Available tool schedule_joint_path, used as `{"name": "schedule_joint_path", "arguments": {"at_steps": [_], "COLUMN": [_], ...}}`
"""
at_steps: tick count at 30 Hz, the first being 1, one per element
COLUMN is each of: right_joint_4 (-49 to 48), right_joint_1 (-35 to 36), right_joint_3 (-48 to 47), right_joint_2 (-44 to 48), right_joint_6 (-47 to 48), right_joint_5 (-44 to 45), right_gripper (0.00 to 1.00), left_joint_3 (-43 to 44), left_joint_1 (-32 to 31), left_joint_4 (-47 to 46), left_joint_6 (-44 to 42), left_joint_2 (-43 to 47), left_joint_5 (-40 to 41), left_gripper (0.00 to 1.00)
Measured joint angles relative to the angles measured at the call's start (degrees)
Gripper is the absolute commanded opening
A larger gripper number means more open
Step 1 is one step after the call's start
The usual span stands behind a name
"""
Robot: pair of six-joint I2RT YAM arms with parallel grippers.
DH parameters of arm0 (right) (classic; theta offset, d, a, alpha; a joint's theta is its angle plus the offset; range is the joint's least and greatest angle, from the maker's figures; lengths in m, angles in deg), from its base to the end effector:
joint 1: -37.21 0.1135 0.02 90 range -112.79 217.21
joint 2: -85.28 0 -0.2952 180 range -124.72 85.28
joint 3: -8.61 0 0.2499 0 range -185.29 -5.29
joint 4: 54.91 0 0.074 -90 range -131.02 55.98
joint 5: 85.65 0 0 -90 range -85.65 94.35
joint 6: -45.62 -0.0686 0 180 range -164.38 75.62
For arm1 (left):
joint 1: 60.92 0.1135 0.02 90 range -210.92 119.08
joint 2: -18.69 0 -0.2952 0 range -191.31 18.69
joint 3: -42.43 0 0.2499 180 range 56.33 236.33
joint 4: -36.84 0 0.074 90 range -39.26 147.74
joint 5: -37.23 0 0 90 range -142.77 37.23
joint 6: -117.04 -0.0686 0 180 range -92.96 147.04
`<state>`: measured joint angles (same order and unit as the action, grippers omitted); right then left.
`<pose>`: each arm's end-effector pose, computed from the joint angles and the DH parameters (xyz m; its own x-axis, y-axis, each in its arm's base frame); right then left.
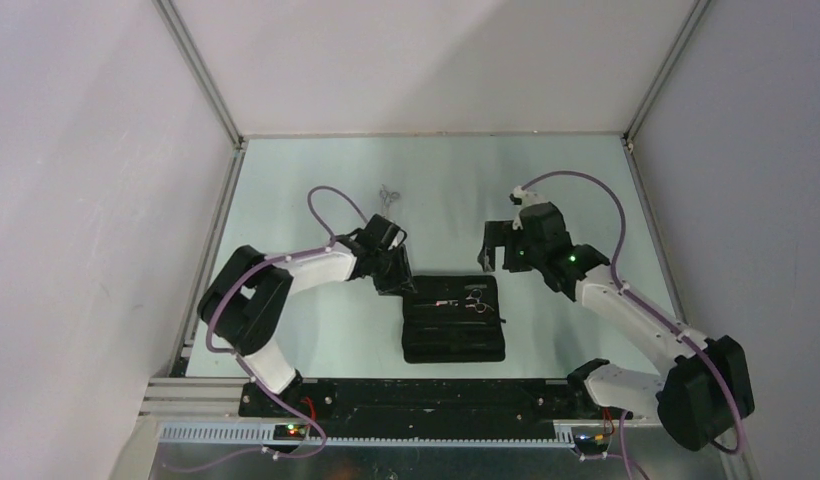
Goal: Sort the hair-cutting tools
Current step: Move the scissors to the center of the board.
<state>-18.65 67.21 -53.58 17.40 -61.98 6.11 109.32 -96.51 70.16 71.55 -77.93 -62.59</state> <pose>0.2293 0.1299 0.2669 -0.6970 -0.0534 -0.7151 -0.2825 0.9370 0.2053 0.2658 -0.2046 0.1566 -0.9630 -0.1602 -0.2166 -0.0544 0.9030 -0.4261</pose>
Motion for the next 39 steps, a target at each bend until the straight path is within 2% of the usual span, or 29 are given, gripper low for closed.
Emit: {"name": "schedule_joint_path", "arguments": {"at_steps": [5, 7, 10, 15, 19, 21, 25, 29, 33, 39], "right_joint_4": [-1.84, -2.43, -3.50, -7.37, -9.51, -10.23, -10.54, -10.25, -10.25, -10.25], "right_joint_1": [-4.15, -5.31, -6.54, -8.20, -9.29, -9.73, -10.05, -10.25, -10.36, -10.47], "right_joint_3": [4.22, 5.81, 7.69, 12.31, 15.54, 16.15, 16.41, 16.48, 16.48, 16.52], "right_joint_2": [4.76, 6.82, 10.75, 20.83, 27.78, 29.09, 29.59, 29.59, 29.59, 29.59], "right_joint_6": [-0.79, -1.27, -2.43, -3.58, -5.11, -5.53, -5.95, -6.01, -6.16, -6.19], "right_joint_5": [-3.15, -3.41, -3.15, -2.36, 0.17, 1.03, 3.15, 4.50, 5.35, 5.53], "right_gripper": [0.99, 0.99, 0.99, 0.99, 0.99, 0.99, 0.99, 0.99, 0.99, 0.99], "left_joint_3": [-6.32, -8.63, -9.14, -4.46, 4.39, 9.55, 19.71, 27.87, 33.38, 39.01], "left_joint_1": [-0.55, -0.61, -0.07, 3.41, 6.69, 7.93, 9.79, 10.73, 11.15, 11.39], "left_joint_4": [-6.12, -6.84, -5.46, 0.33, 5.46, 7.34, 9.94, 13.44, 16.35, 19.34], "left_joint_6": [6.67, 8.85, 9.53, 5.44, -0.11, -2.89, -8.07, -12.41, -15.54, -18.23], "left_joint_2": [3.80, 6.03, 9.18, 13.16, 11.52, 9.01, 0.35, -8.83, -15.72, -22.08], "left_joint_5": [-2.49, -2.40, -0.68, 6.27, 12.81, 15.04, 17.97, 20.15, 21.14, 21.33], "left_gripper": [0.51, 0.61, 0.70, 0.88, 0.92, 0.90, 0.81, 0.66, 0.56, 0.48]}}
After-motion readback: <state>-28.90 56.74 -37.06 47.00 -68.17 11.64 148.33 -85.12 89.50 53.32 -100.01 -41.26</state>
